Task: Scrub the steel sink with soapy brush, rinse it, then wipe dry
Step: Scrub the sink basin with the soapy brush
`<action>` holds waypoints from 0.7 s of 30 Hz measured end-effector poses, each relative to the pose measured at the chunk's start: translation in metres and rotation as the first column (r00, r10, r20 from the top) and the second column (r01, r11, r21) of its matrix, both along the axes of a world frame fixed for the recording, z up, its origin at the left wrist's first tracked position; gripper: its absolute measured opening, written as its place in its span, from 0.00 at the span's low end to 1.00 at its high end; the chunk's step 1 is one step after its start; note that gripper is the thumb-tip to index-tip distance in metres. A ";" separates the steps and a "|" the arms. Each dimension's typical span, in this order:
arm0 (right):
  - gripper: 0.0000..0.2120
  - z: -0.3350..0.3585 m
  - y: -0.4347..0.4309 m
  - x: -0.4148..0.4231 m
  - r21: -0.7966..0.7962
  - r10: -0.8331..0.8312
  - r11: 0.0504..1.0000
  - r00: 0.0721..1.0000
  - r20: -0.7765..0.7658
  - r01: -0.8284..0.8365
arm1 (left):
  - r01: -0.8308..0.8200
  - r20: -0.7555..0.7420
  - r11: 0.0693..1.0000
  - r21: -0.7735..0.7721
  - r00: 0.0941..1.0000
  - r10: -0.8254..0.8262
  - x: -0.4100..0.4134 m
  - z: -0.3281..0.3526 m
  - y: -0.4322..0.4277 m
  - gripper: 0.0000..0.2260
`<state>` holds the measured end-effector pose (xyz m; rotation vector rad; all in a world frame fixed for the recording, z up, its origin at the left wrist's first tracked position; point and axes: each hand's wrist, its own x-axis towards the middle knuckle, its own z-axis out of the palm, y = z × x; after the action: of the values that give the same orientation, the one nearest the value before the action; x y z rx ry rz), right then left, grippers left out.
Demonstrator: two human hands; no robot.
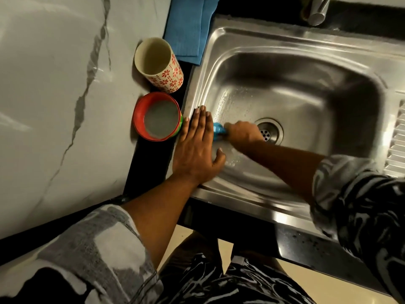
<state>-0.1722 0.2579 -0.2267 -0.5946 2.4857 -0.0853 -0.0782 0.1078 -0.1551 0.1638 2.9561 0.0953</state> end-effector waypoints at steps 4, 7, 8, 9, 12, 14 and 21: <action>0.16 0.003 0.017 -0.081 -0.051 -0.314 0.949 0.945 -0.095 0.310 | 0.001 0.006 1.000 -0.022 1.000 -0.001 0.000 -0.001 0.001 0.44; 0.15 -0.002 0.049 -0.100 -0.048 -0.407 0.913 0.906 -0.118 0.404 | 0.009 -0.001 1.000 -0.026 1.000 -0.009 0.001 -0.001 0.000 0.44; 0.14 -0.005 0.061 -0.095 -0.055 -0.435 0.901 0.892 -0.128 0.431 | 0.011 -0.003 1.000 -0.025 1.000 -0.011 0.001 -0.001 0.000 0.44; 0.15 -0.007 0.073 -0.086 -0.061 -0.472 0.882 0.871 -0.134 0.468 | 0.009 -0.005 1.000 -0.025 1.000 -0.009 0.001 -0.001 0.000 0.44; 0.19 -0.009 0.106 -0.066 -0.072 -0.581 0.814 0.801 -0.146 0.577 | -0.006 -0.004 1.000 -0.017 1.000 0.006 0.000 0.001 0.000 0.45; 0.19 -0.009 0.109 -0.074 -0.028 -0.600 0.797 0.786 -0.150 0.603 | -0.005 0.004 1.000 -0.013 1.000 0.005 0.000 0.001 -0.001 0.45; 0.16 -0.009 0.012 -0.087 -0.150 -0.440 0.891 0.897 -0.049 0.429 | -0.007 0.006 1.000 -0.012 1.000 0.007 0.000 -0.001 0.000 0.44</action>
<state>-0.2594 0.2702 -0.2354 -0.0804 2.6658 -0.4142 -0.0786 0.1078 -0.1556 0.1510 2.9511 0.0790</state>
